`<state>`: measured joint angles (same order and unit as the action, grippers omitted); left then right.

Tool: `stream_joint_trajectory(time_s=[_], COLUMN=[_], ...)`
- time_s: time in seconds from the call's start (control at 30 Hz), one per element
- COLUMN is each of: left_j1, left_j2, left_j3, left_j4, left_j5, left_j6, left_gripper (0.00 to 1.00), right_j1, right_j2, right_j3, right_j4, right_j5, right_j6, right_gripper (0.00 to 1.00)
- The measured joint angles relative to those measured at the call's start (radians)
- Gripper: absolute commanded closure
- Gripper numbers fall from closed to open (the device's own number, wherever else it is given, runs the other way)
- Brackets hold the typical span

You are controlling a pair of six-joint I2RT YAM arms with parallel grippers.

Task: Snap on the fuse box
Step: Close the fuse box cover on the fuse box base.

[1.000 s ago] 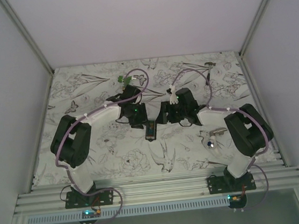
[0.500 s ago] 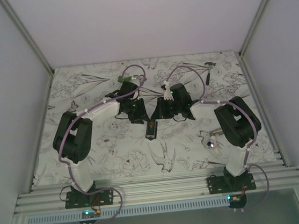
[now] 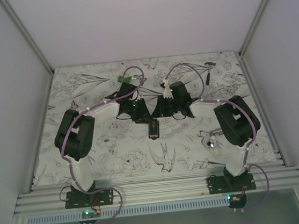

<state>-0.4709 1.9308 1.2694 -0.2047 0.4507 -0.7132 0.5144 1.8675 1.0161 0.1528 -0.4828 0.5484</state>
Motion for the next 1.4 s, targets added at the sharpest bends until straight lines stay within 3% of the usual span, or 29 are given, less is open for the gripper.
stream_joint_trajectory(time_s=[0.23, 0.43, 0.53, 0.73, 0.97, 1.4], left_j1=[-0.023, -0.1, -0.109, -0.078, -0.062, -0.032], left_j2=[-0.038, -0.04, -0.061, -0.144, -0.224, -0.261], left_j3=[-0.132, -0.159, -0.191, -0.263, -0.287, -0.33], left_j4=[0.146, 0.182, 0.197, 0.175, 0.12, 0.094], left_j5=[0.106, 0.105, 0.085, 0.018, -0.035, -0.074], left_j6=[-0.099, -0.147, -0.16, -0.142, -0.075, -0.026], left_gripper=[0.63, 0.5, 0.44, 0.37, 0.34, 0.32], right_j1=[0.002, 0.019, 0.02, 0.026, 0.065, 0.117], right_j2=[0.025, 0.027, -0.021, -0.185, -0.272, -0.19], right_j3=[0.065, 0.143, 0.135, 0.1, 0.055, 0.046], right_j4=[-0.124, -0.22, -0.269, -0.383, -0.514, -0.566], right_j5=[-0.002, 0.04, 0.09, 0.196, 0.266, 0.277], right_j6=[-0.083, -0.169, -0.188, -0.219, -0.243, -0.22], right_gripper=[0.65, 0.54, 0.49, 0.47, 0.49, 0.69])
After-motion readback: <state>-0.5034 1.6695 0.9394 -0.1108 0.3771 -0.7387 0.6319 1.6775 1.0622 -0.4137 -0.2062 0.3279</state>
